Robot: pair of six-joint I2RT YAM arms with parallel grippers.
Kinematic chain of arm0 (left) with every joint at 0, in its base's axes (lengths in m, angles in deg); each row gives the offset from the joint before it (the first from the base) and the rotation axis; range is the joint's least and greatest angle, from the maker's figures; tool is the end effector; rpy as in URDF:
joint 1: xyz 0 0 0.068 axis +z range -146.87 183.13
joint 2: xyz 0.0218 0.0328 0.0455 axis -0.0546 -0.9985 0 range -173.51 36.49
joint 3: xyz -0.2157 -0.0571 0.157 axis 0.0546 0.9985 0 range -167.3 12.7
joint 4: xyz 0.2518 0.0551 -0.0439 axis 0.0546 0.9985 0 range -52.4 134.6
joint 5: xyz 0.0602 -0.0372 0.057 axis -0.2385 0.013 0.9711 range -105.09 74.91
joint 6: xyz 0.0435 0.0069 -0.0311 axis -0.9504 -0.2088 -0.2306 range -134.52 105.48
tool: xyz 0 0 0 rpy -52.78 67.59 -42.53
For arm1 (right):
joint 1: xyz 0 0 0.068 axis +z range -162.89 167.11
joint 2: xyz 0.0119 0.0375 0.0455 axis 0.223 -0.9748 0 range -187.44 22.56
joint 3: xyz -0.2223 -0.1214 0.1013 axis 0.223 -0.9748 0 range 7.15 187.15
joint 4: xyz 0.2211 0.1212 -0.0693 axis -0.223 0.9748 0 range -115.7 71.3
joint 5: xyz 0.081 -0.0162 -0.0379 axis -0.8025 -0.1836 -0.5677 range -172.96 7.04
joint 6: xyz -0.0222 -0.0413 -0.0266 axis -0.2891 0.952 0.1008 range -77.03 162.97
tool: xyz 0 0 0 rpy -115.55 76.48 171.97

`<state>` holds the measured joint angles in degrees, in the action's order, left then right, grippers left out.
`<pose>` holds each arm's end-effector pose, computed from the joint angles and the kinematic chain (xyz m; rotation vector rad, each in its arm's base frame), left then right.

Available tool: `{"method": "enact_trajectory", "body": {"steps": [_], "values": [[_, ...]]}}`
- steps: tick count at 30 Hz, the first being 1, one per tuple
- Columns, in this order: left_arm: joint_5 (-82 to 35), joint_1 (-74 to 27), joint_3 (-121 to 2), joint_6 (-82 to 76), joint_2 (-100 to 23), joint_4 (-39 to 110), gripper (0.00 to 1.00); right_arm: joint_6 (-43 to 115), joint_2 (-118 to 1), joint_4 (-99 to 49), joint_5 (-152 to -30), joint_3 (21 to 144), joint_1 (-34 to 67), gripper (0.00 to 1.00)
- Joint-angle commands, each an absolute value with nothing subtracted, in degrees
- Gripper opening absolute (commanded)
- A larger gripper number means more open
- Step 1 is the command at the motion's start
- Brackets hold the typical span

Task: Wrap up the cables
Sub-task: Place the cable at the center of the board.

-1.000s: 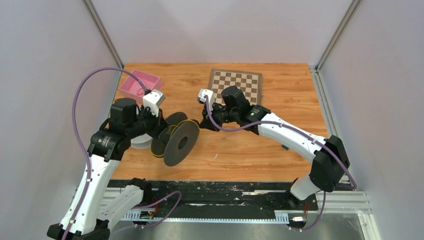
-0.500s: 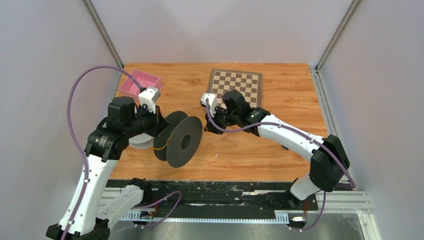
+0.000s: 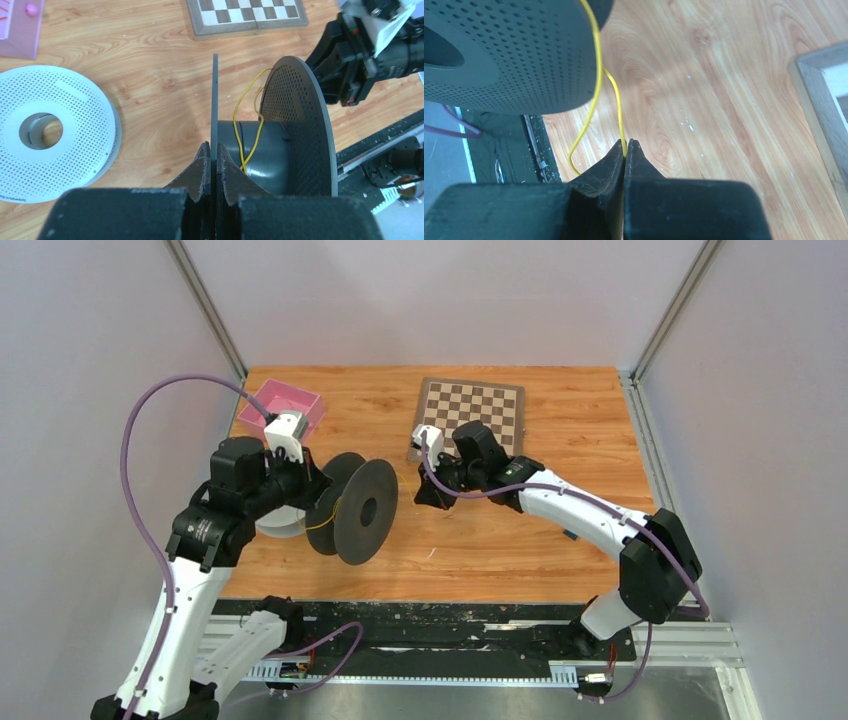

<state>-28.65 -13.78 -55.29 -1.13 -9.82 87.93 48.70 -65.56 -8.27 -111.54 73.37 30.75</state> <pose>0.1300 -0.0482 0.3987 0.2126 2.0943 -0.5664 0.2360 0.2487 0.2750 -1.2138 1.9760 0.9086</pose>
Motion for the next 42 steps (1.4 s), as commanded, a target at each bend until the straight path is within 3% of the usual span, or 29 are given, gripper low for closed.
{"method": "enact_trajectory", "body": {"steps": [1,11,21,26,34,39,42], "values": [[-24.67,-14.00,-52.48,-1.28,-7.63,80.72,0.00,41.42,-61.66,-12.78,-108.20,72.37,26.87,0.00],[-15.88,-14.11,-44.18,-0.83,-11.39,76.63,0.00,40.55,-48.45,-21.41,-104.72,69.20,25.35,0.00],[-4.95,-17.67,-42.96,6.57,-19.20,71.81,0.00,41.84,-40.61,-21.60,-85.04,71.45,25.19,0.00],[-3.12,-20.20,-42.64,6.47,-22.53,68.51,0.00,42.46,-43.26,-14.77,-88.60,71.97,24.58,0.00],[1.54,-20.34,-41.86,5.05,-23.20,68.84,0.00,31.55,-39.66,-5.91,-86.21,59.36,19.36,0.00],[0.71,-20.43,-42.65,3.40,-24.27,69.44,0.00,26.22,-39.39,-3.76,-87.52,52.96,17.27,0.07],[-1.06,-20.46,-42.40,3.24,-24.67,68.91,0.00,23.58,-39.11,-2.28,-85.79,51.62,16.91,0.24]]}}
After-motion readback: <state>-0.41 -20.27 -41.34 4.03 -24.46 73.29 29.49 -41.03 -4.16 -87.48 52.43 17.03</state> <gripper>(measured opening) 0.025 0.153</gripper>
